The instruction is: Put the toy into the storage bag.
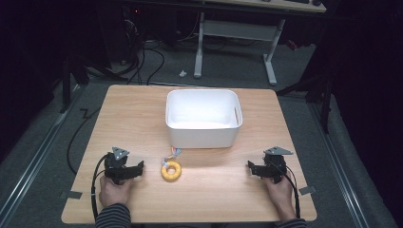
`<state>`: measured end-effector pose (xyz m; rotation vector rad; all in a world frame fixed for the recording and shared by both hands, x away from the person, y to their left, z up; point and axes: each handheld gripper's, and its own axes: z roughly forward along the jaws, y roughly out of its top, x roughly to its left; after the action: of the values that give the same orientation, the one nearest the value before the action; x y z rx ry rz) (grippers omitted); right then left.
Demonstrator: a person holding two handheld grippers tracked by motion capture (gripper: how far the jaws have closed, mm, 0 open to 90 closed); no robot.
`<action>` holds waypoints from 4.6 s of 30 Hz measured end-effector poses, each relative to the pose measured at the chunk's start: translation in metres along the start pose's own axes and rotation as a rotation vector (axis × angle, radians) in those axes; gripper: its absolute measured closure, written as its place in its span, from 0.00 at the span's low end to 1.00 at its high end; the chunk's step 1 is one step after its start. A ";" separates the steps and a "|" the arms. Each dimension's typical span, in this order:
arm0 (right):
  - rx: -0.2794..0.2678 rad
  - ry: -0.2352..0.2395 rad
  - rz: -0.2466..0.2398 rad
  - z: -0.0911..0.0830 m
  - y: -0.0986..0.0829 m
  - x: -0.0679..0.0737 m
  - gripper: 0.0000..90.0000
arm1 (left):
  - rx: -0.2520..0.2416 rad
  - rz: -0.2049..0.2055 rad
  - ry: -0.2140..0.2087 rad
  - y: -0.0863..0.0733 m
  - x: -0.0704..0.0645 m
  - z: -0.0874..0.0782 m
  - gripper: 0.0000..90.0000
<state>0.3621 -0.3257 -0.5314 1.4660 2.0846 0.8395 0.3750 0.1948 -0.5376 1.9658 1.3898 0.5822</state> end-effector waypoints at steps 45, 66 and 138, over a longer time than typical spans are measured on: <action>-0.003 0.008 -0.007 -0.001 -0.001 0.001 0.17 | 0.016 -0.044 0.022 0.003 -0.002 -0.001 0.18; -0.003 0.009 -0.006 -0.001 -0.001 0.001 0.18 | 0.008 -0.028 -0.054 0.014 -0.019 -0.015 0.29; -0.005 0.017 -0.013 -0.002 -0.001 0.002 0.18 | 0.170 0.100 -0.217 0.037 -0.096 0.006 0.69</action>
<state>0.3594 -0.3247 -0.5312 1.4467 2.1007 0.8539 0.3707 0.0941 -0.5140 2.1721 1.2461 0.2909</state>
